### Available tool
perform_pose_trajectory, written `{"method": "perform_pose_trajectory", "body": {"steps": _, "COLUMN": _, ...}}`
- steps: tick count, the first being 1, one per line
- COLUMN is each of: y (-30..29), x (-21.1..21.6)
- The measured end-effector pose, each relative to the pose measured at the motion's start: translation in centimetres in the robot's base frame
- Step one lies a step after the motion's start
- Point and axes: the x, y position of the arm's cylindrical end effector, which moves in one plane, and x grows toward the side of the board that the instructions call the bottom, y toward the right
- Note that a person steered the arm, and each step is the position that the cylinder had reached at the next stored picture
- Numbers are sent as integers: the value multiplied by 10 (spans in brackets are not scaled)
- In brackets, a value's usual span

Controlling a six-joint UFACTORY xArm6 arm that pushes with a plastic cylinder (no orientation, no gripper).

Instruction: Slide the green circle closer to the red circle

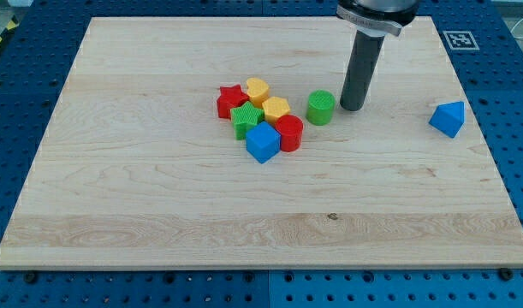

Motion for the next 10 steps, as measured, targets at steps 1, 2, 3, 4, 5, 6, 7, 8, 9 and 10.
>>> {"method": "perform_pose_trajectory", "body": {"steps": 1, "y": 0, "x": 1}}
{"method": "perform_pose_trajectory", "body": {"steps": 2, "y": 0, "x": 1}}
{"method": "perform_pose_trajectory", "body": {"steps": 3, "y": -4, "x": 0}}
{"method": "perform_pose_trajectory", "body": {"steps": 4, "y": -14, "x": -1}}
{"method": "perform_pose_trajectory", "body": {"steps": 5, "y": -23, "x": 1}}
{"method": "perform_pose_trajectory", "body": {"steps": 6, "y": -25, "x": 9}}
{"method": "perform_pose_trajectory", "body": {"steps": 7, "y": -25, "x": 11}}
{"method": "perform_pose_trajectory", "body": {"steps": 8, "y": -28, "x": 4}}
{"method": "perform_pose_trajectory", "body": {"steps": 9, "y": -38, "x": -6}}
{"method": "perform_pose_trajectory", "body": {"steps": 10, "y": -52, "x": -6}}
